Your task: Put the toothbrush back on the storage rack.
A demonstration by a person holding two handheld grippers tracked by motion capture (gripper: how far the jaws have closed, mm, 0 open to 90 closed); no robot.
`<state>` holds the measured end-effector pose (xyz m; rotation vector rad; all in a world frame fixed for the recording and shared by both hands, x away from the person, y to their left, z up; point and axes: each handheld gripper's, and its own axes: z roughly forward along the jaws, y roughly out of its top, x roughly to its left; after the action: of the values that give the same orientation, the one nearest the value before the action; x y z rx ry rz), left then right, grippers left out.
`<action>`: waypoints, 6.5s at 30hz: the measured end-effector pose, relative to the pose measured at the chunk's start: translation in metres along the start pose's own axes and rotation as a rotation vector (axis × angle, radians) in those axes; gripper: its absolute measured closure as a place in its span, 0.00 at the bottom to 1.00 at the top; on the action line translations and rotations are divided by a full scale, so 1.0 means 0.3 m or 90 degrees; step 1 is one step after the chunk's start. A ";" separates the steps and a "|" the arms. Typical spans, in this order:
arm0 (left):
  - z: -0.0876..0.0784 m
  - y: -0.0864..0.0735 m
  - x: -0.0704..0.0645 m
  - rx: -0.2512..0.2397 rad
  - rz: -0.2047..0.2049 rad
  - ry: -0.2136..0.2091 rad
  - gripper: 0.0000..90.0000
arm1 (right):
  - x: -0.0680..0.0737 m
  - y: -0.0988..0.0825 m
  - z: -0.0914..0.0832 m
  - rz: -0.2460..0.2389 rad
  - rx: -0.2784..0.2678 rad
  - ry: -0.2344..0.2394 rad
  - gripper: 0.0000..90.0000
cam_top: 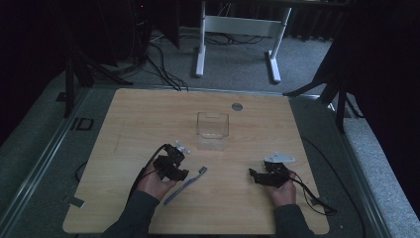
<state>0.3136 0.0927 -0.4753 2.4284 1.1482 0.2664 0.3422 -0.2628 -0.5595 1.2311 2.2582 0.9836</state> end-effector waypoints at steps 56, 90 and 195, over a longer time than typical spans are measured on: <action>0.081 0.041 -0.049 0.134 0.026 -0.046 0.65 | 0.000 0.000 0.000 0.000 0.000 0.000 0.28; 0.148 0.062 -0.069 0.210 0.030 -0.046 0.72 | 0.000 0.000 0.000 0.000 0.000 0.000 0.28; 0.063 0.091 -0.036 0.141 0.026 -0.014 0.91 | 0.000 0.000 0.000 -0.001 0.000 0.000 0.28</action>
<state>0.3322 0.0634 -0.4793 2.6415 1.1752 0.1296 0.3423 -0.2628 -0.5595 1.2301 2.2587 0.9835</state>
